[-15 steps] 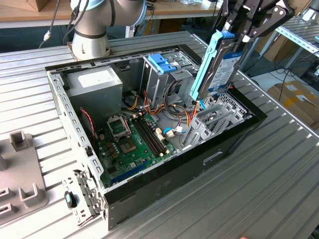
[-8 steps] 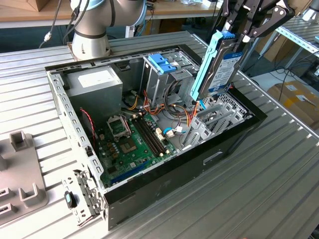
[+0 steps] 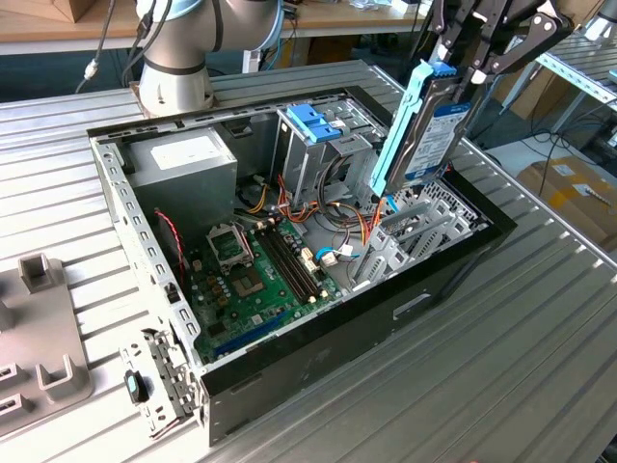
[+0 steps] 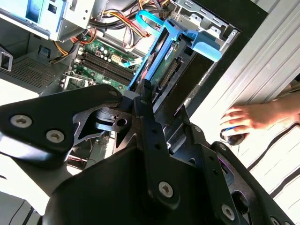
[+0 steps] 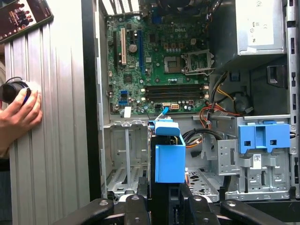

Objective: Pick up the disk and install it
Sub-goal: 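Pick up the disk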

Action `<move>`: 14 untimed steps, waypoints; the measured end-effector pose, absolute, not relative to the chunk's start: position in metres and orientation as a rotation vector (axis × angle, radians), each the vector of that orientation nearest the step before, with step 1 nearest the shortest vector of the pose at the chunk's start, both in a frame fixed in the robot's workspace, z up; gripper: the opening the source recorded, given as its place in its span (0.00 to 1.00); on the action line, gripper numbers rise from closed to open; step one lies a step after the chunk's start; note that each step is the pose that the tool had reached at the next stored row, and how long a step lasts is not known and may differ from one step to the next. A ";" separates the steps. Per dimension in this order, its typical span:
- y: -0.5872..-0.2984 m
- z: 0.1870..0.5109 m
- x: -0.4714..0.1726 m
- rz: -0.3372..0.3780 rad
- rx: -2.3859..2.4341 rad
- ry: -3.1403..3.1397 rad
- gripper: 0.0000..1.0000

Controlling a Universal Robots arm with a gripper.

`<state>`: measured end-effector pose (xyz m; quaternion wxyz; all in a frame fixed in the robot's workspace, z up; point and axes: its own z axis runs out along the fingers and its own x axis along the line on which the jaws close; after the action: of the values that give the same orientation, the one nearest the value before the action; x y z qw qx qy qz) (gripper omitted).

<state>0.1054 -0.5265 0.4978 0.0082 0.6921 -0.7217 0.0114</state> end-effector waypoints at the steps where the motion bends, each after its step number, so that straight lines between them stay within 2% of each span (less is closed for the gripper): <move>1: -0.528 0.498 0.105 0.036 2.163 -2.255 0.35; 14: -0.538 0.497 0.105 0.036 2.159 -2.259 0.35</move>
<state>0.1054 -0.5376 0.4974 0.0083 0.6907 -0.7230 0.0115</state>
